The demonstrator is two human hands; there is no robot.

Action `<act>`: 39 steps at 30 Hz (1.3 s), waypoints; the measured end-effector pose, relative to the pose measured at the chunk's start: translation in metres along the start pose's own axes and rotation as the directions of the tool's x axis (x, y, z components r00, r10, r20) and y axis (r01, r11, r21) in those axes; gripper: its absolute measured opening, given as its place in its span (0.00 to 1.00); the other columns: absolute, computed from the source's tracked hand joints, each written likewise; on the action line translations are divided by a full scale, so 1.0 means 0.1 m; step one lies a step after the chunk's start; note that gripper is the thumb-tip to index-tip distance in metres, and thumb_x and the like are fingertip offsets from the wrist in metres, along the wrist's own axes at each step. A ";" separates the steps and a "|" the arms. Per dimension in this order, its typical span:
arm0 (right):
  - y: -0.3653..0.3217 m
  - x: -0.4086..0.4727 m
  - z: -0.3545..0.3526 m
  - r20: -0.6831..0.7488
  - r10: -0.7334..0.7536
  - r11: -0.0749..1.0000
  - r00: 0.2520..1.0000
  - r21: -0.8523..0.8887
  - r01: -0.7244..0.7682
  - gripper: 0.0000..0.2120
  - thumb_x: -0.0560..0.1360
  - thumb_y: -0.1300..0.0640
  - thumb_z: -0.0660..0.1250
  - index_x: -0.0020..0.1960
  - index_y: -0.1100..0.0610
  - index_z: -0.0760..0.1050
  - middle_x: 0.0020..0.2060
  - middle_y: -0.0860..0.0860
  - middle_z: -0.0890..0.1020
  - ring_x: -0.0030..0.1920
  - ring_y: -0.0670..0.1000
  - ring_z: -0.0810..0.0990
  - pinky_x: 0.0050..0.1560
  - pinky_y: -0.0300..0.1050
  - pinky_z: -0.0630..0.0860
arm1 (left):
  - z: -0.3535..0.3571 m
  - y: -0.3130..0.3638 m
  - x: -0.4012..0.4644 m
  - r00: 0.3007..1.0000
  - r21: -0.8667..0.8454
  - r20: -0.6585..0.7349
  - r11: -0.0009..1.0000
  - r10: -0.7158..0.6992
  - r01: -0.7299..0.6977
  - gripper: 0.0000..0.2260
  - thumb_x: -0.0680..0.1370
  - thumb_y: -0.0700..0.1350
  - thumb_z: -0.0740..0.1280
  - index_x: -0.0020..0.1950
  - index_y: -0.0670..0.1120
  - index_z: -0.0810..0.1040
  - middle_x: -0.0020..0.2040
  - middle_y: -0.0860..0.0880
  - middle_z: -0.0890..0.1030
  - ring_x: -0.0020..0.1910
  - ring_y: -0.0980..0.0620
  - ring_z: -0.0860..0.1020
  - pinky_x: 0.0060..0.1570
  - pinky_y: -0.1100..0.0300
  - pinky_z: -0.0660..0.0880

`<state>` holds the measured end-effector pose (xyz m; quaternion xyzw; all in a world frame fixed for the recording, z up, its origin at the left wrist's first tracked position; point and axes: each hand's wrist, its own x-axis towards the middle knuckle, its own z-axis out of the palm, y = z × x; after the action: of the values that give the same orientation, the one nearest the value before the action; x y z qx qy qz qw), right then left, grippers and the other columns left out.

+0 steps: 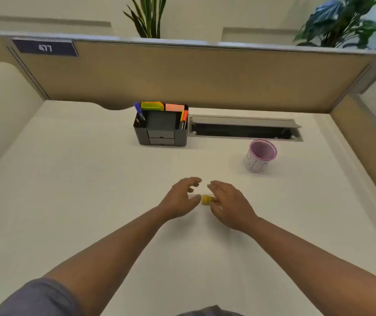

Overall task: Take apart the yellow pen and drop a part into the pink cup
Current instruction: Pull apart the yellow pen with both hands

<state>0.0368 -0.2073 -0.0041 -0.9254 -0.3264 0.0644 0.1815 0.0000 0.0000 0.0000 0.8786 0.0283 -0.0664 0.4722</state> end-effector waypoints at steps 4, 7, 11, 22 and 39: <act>0.11 -0.09 0.13 0.171 0.093 0.989 0.981 0.101 -0.111 0.29 0.77 0.54 0.67 0.77 0.53 0.66 0.76 0.51 0.70 0.71 0.55 0.70 0.69 0.51 0.71 | 0.15 -0.02 -0.01 0.997 -0.008 0.058 0.999 -0.044 0.045 0.22 0.78 0.45 0.71 0.71 0.52 0.74 0.68 0.50 0.76 0.58 0.52 0.79 0.55 0.60 0.78; 0.16 -0.09 0.22 0.166 0.118 0.983 0.979 0.122 -0.139 0.27 0.78 0.57 0.67 0.76 0.54 0.68 0.73 0.51 0.73 0.68 0.55 0.72 0.68 0.48 0.71 | 0.22 -0.05 0.04 0.996 0.000 0.073 0.999 -0.046 0.046 0.23 0.77 0.44 0.72 0.71 0.51 0.75 0.68 0.50 0.76 0.58 0.52 0.78 0.56 0.60 0.77; 0.15 -0.01 0.26 0.138 0.113 0.981 0.984 0.141 -0.133 0.21 0.77 0.61 0.66 0.70 0.55 0.75 0.61 0.53 0.81 0.58 0.57 0.78 0.54 0.45 0.72 | 0.29 -0.10 0.06 0.993 0.070 0.111 0.997 -0.045 0.037 0.24 0.75 0.39 0.72 0.71 0.47 0.76 0.66 0.47 0.79 0.60 0.50 0.78 0.61 0.58 0.74; 0.09 0.11 0.15 0.258 0.308 0.516 0.916 0.763 -0.388 0.15 0.77 0.68 0.70 0.60 0.53 0.80 0.56 0.53 0.85 0.55 0.54 0.83 0.59 0.51 0.80 | 0.19 0.06 0.12 0.992 -0.044 -0.037 0.992 -0.121 0.119 0.08 0.80 0.44 0.68 0.59 0.48 0.81 0.54 0.49 0.82 0.46 0.52 0.79 0.50 0.60 0.74; -0.02 0.14 0.13 0.240 0.325 0.569 0.915 0.723 -0.392 0.12 0.81 0.60 0.68 0.62 0.50 0.81 0.55 0.51 0.85 0.57 0.54 0.81 0.59 0.49 0.77 | -0.13 0.18 0.16 0.996 0.107 0.085 0.994 -0.005 -0.004 0.15 0.75 0.36 0.74 0.60 0.48 0.83 0.56 0.49 0.83 0.51 0.51 0.81 0.54 0.57 0.79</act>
<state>0.0438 -0.1931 -0.0160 -0.8065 -0.0815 0.2671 0.5211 0.0192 0.0003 0.0199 0.8990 0.0049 -0.1054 0.4250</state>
